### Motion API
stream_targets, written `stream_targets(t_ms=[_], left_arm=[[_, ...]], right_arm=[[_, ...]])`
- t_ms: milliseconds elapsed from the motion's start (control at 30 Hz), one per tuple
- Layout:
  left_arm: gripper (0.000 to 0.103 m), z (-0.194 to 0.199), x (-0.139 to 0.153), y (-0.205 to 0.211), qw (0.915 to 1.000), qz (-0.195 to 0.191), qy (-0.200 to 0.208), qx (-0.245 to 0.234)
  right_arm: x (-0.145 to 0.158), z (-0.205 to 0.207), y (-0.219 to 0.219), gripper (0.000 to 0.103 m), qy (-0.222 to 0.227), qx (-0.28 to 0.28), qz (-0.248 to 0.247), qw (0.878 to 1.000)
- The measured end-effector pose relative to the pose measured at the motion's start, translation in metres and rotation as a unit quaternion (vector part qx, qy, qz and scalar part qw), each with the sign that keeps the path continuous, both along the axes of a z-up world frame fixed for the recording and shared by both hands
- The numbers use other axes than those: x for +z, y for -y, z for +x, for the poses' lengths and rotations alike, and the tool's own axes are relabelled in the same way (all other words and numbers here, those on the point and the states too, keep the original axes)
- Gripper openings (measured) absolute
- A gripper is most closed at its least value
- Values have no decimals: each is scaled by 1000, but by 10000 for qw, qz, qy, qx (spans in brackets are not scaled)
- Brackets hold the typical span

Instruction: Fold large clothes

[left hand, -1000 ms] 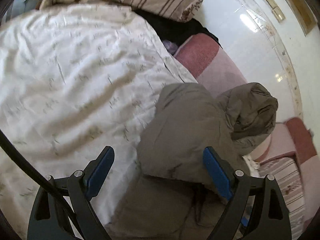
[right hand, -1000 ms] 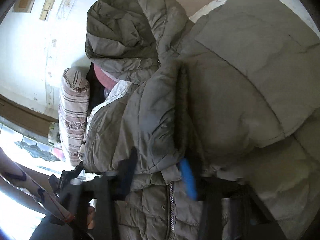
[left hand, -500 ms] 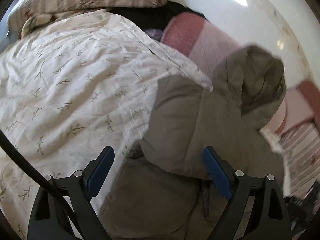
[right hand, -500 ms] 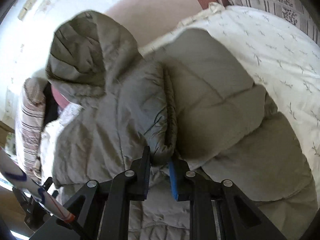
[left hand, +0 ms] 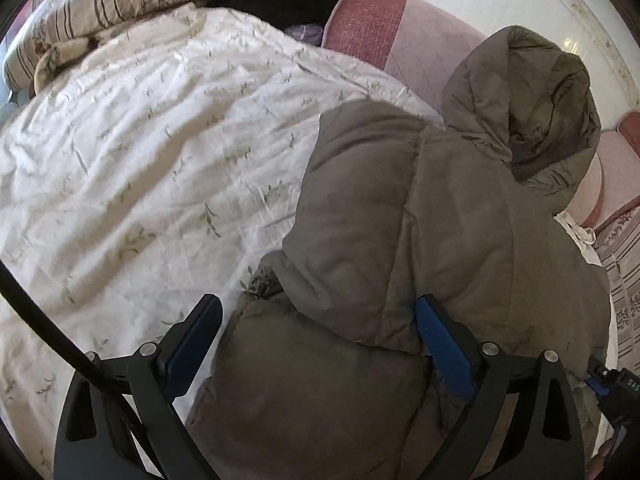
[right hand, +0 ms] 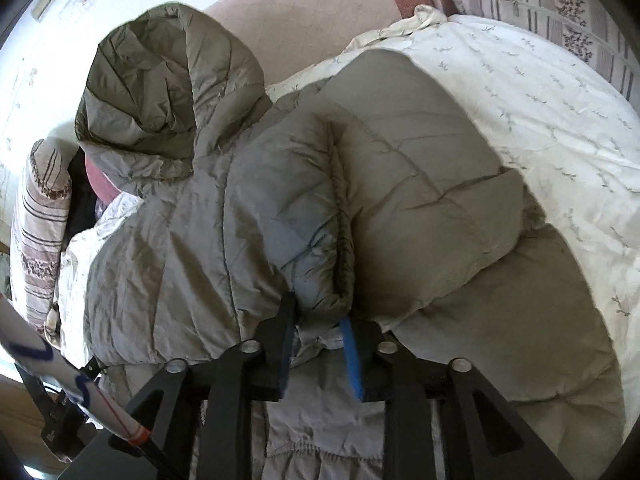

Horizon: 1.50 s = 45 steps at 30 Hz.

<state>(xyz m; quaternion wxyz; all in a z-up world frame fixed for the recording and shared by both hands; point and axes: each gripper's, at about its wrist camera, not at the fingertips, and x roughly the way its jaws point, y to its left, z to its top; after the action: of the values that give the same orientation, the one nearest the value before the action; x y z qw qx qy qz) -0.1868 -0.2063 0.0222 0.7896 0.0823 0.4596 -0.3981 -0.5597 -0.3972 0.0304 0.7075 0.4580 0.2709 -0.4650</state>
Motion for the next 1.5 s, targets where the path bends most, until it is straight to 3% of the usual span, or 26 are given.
stream_targets(t_ms=[67, 233, 333, 467, 567, 733, 900, 1500], left_arm=[[97, -4, 15, -6, 9995, -248, 189, 25], [97, -24, 48, -12, 9944, -744, 740, -81], [97, -44, 54, -5, 9915, -897, 846, -424], [97, -69, 44, 10, 9893, -675, 1082, -702], [97, -79, 34, 21, 9864, -312, 1402, -796], [97, -78, 19, 30, 9874, -3, 1280, -926], [97, -75, 11, 31, 9887, 85, 1164, -940], [98, -80, 8, 31, 9873, 130, 1287, -926]], right_arm=[[13, -3, -6, 42, -47, -114, -191, 9997], [52, -12, -26, 44, -274, -402, -1224, 9913], [60, -6, -31, 44, -214, -183, -1538, 9877], [52, 18, -35, 44, -219, 367, -1492, 9879], [39, 30, -31, 44, -534, 546, -1406, 9871], [15, 32, -19, 44, -907, 565, -1056, 9886], [7, 36, -17, 45, -1172, 639, -995, 9860], [4, 37, -17, 48, -1159, 703, -902, 9867]])
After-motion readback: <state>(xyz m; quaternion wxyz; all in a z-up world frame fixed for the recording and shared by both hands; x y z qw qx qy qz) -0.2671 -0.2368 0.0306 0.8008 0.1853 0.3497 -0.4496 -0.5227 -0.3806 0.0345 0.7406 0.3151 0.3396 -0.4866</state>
